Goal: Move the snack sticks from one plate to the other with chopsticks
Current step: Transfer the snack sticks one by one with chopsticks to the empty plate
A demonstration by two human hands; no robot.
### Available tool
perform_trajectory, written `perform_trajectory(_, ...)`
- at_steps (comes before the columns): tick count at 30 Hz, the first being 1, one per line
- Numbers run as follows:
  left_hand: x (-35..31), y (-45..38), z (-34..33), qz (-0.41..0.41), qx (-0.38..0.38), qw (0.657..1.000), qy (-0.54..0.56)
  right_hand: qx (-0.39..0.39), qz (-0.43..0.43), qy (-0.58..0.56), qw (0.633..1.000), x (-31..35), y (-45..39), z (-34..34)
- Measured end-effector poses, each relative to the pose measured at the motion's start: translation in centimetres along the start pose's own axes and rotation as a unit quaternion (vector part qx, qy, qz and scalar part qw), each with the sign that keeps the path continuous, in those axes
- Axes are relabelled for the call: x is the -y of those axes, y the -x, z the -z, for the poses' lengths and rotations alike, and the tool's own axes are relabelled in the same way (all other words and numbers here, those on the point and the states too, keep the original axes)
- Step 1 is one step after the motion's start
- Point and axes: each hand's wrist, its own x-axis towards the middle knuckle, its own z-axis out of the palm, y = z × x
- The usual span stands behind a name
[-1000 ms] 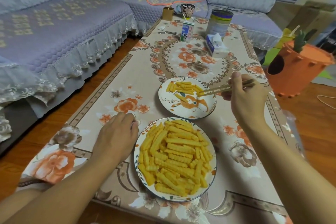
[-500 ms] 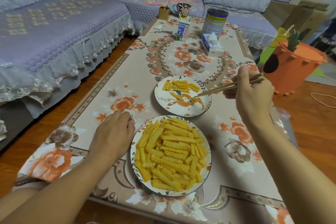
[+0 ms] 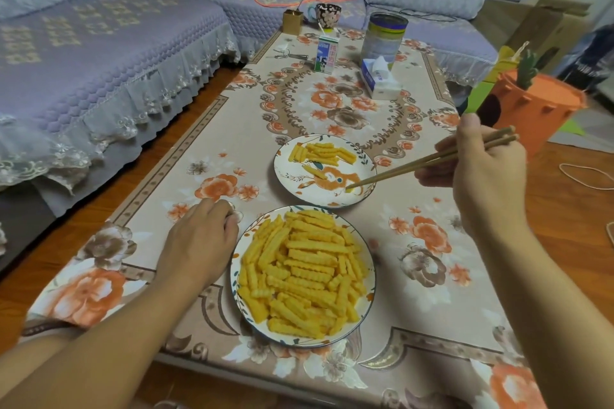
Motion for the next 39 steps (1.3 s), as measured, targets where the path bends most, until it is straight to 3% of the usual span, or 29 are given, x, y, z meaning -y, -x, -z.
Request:
perform_trajectory(4, -0.2, 0.1, 0.1, -0.001, 0.006, 1.0, -0.004, -0.031, 0.004, 0.016, 0.999, -1.4, 0.6, 1.5)
perform_trajectory(11, -0.4, 0.1, 0.1, 0.004, 0.005, 1.0, -0.004, 0.0, -0.061, -0.013, 0.998, -4.8, 0.7, -0.2)
perform_trajectory(20, -0.2, 0.1, 0.0, 0.002, 0.003, 1.0, 0.006, -0.009, -0.052, -0.009, 0.999, -5.0, 0.9, -0.2)
perform_trajectory(29, -0.1, 0.1, 0.0, -0.003, 0.005, 1.0, 0.0, 0.056, -0.069, -0.025, 0.996, -5.7, 1.5, -1.1)
perform_trajectory(36, 0.0, 0.1, 0.0, 0.0, 0.007, 1.0, 0.0, 0.007, -0.061, -0.051, 0.997, -4.9, 1.3, -1.0)
perform_trajectory(39, 0.0, 0.1, -0.1, 0.001, 0.007, 1.0, 0.0, 0.026, -0.067, -0.105, 0.992, -2.9, 1.5, -0.5)
